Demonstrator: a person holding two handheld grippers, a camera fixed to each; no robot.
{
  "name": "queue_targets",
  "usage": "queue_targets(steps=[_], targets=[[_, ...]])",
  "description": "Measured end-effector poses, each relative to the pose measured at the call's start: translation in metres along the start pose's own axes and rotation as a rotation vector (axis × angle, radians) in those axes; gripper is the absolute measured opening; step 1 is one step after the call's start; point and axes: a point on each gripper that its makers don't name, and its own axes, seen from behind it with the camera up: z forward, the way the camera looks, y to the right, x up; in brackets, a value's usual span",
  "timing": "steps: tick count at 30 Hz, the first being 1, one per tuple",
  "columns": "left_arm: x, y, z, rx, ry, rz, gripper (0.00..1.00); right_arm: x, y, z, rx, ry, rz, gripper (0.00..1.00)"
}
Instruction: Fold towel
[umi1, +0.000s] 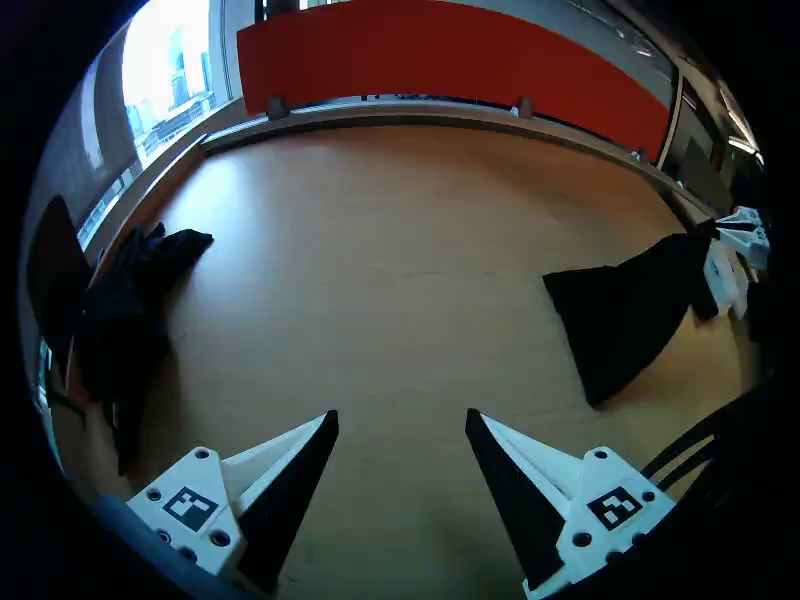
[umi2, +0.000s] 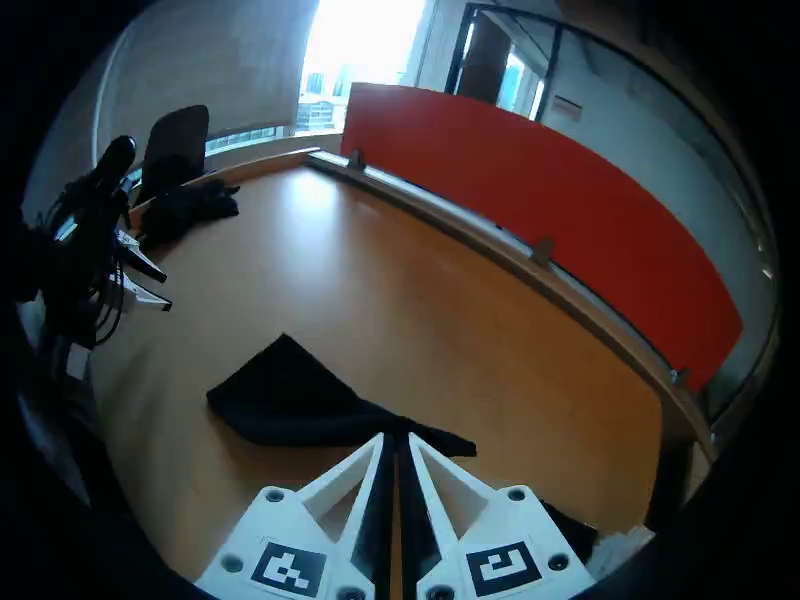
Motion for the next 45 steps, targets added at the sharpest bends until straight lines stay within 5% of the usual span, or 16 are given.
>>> queue_targets(steps=[20,45], targets=[[0.005,0.004,0.001,-0.006,0.006,-0.001,0.94,0.013,-0.017,0.006,0.048,0.012,-0.056,0.05],[0.009,-0.008,-0.013,0.005,0.032,-0.023,0.94,0.013,-0.123,0.048,0.249,-0.007,-0.077,0.05]])
